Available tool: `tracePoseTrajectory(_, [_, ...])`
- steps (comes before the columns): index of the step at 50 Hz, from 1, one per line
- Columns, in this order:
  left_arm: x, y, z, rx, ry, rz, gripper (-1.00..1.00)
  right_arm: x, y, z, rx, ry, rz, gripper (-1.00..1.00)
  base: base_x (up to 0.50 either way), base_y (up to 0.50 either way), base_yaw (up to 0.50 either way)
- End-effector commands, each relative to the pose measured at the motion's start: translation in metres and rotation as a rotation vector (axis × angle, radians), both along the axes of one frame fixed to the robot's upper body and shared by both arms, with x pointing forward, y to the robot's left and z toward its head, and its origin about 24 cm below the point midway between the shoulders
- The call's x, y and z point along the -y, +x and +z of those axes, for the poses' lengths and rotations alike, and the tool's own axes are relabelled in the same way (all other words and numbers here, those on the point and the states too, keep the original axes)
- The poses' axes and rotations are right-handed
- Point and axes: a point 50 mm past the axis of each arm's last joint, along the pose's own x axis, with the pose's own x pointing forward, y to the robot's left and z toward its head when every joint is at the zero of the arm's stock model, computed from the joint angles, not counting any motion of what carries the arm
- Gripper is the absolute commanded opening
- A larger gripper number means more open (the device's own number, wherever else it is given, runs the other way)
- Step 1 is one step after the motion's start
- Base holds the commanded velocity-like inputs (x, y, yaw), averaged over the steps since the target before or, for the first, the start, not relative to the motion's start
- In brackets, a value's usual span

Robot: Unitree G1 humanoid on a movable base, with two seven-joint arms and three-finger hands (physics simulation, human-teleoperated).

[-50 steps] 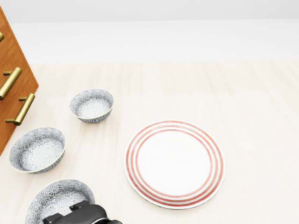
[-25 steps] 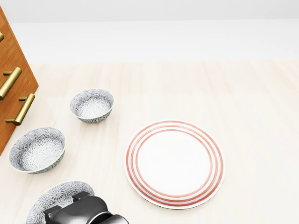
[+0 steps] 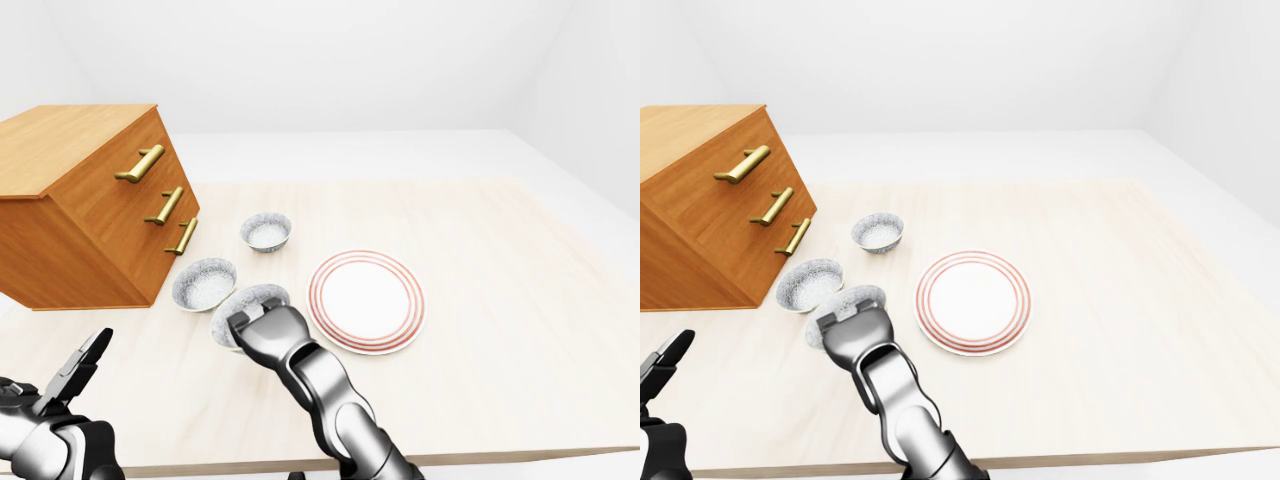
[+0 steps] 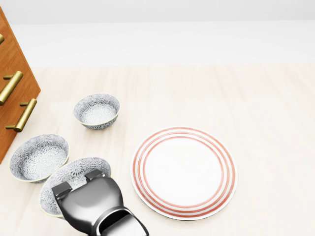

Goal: Put the bowl at the front on the plate.

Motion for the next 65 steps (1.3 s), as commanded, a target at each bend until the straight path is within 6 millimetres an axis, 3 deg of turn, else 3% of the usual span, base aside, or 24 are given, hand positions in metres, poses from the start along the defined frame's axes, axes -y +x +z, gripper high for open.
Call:
tracePoseTrajectory(1, [0.0, 0.0, 0.0, 0.001, -0.002, 0.003, 1.0, 0.015, 0.0, 0.019, 0.11, 0.014, -0.063, -1.0, 0.0, 0.0, 0.0])
tracePoseTrajectory(30, [0.0, 0.001, -0.002, -0.001, 0.01, 0.002, 1.0, 0.055, 0.003, 0.068, 0.343, 0.082, -0.23, -1.0, 0.0, 0.0, 0.0])
tracePoseTrajectory(42, [0.0, 0.0, -0.001, 0.0, 0.001, 0.001, 1.0, 0.072, -0.001, 0.055, 0.305, 0.063, -0.263, -1.0, 0.0, 0.0, 0.0])
tracePoseTrajectory(49, [0.0, 0.0, 0.0, 0.0, 0.003, 0.001, 1.0, 0.085, -0.006, 0.038, 0.251, 0.022, -0.277, -1.0, 0.0, 0.0, 0.0])
tracePoseTrajectory(65, [0.0, 0.0, -0.002, 0.0, 0.004, 0.004, 1.0, 0.105, -0.007, 0.032, 0.239, -0.007, -0.333, -1.0, 0.0, 0.0, 0.0])
